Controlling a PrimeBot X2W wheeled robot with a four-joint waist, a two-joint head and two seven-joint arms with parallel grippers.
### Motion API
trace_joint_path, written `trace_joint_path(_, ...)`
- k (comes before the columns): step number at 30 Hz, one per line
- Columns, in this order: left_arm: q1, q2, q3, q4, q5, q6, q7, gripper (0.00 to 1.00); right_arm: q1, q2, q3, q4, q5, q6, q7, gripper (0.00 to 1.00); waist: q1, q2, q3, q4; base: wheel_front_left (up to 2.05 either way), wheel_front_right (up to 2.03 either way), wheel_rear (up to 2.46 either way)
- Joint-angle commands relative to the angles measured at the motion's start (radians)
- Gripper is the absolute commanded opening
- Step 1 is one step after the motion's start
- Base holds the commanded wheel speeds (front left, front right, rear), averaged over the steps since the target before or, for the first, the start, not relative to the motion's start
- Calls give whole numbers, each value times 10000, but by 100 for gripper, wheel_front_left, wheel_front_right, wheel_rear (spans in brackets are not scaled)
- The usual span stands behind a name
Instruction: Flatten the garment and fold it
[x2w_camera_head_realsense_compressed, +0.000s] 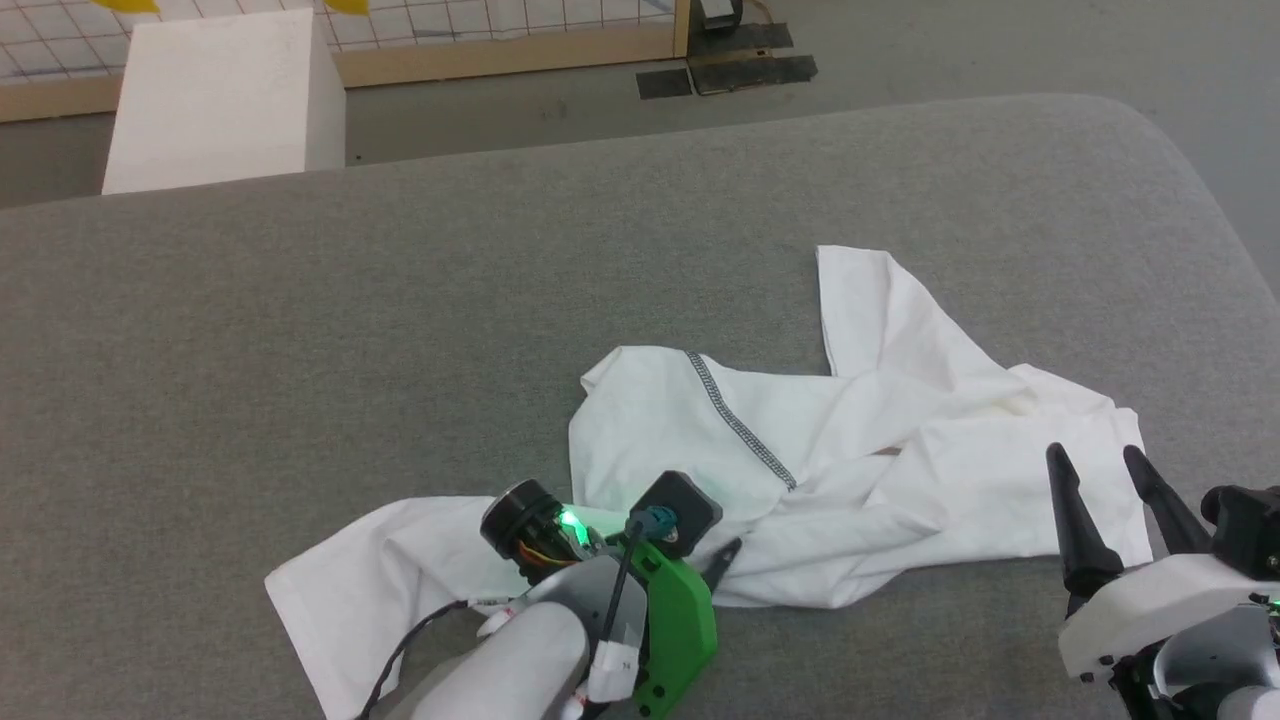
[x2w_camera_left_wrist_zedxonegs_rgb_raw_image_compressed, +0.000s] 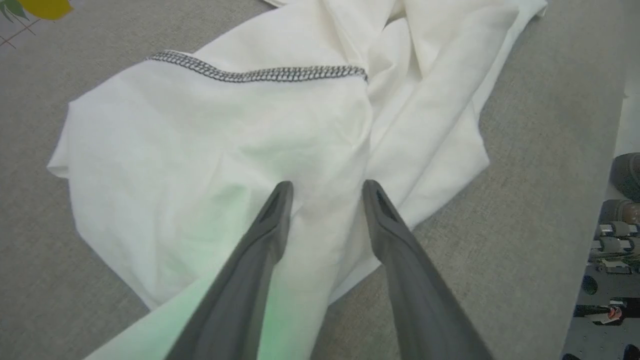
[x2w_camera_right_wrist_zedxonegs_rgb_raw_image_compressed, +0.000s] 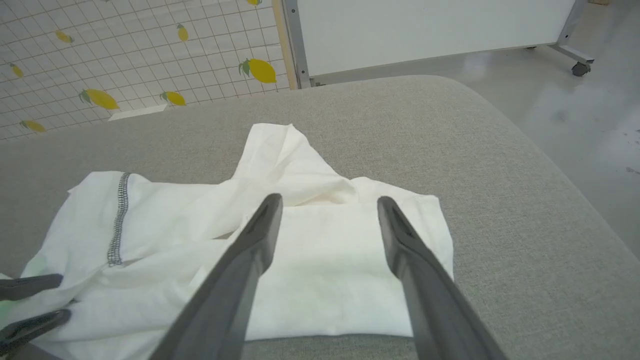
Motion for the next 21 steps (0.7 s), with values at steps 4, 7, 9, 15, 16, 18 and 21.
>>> trace_joint_path(4, -189, 70, 229, -159, -222, 129, -168, 0, -151, 8, 78, -165, -39, -15, -133, 100, 0, 0, 80, -28, 0, 0, 0)
trace_joint_path(7, -193, 107, 660, -382, -356, 499, -572, 0, -112, 8, 72, -257, -47, -15, -96, 100, 0, 0, 54, 114, 0, 0, 0)
trace_joint_path(9, -130, 118, 1240, -577, -598, 915, -1077, 0, -103, 8, 70, -324, -21, -15, -67, 100, 0, 0, 39, 213, 0, 0, 0)
trace_joint_path(15, 448, 490, 3622, -1086, -1305, 2754, -2723, 0, -68, 8, 57, -526, 17, -15, 49, 100, 0, 0, -6, 564, 0, 0, 0)
trace_joint_path(16, 600, 568, 3991, -1125, -1399, 3042, -2945, 0, -70, 8, 70, -545, 31, -15, 69, 100, 0, 0, -7, 606, 0, 0, 0)
trace_joint_path(18, 1009, 764, 4766, -1130, -1588, 3678, -3311, 0, -80, 8, 122, -573, 44, -15, 118, 100, 0, 0, -15, 680, 0, 0, 0)
trace_joint_path(21, 1974, 1051, 6032, -1078, -1893, 4811, -3754, 0, -99, 8, 217, -617, 68, -15, 179, 100, 0, 0, -28, 783, 0, 0, 0)
